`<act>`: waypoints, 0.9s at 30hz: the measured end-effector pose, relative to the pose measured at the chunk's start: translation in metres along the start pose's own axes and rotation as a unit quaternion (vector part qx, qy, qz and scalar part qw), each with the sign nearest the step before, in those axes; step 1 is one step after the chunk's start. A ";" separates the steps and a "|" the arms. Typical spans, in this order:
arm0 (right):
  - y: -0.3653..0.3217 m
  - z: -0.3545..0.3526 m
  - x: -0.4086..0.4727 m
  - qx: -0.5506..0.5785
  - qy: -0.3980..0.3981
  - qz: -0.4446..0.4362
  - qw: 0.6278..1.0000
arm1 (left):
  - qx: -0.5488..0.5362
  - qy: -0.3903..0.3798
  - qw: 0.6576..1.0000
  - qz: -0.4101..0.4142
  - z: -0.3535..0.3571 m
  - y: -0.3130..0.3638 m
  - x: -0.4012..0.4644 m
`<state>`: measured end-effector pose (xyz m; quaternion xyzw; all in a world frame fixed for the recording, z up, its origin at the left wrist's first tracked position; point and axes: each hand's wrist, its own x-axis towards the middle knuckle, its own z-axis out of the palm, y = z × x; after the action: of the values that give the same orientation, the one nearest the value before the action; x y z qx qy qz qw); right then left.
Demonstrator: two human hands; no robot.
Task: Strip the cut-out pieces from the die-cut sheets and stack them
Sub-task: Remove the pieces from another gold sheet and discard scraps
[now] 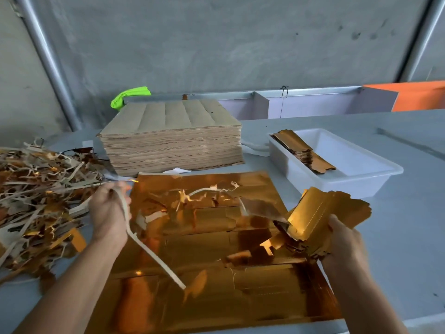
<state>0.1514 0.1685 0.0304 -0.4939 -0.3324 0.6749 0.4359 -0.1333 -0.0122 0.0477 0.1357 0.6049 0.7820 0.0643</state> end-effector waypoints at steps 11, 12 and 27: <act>0.015 0.043 -0.018 -0.006 -0.048 -0.025 0.999 | 0.483 -0.425 0.761 0.084 0.074 -0.027 -0.105; 0.013 0.040 -0.017 -0.003 -0.042 -0.025 0.999 | 0.466 -0.426 0.772 0.073 0.071 -0.029 -0.104; -0.003 -0.007 0.000 -0.031 0.031 -0.043 0.998 | 0.692 -0.329 0.598 0.236 0.002 -0.011 -0.057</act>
<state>0.1592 0.1700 0.0313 -0.5137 -0.3603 0.6291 0.4588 -0.0791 -0.0225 0.0297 0.5257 0.8495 0.0199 -0.0411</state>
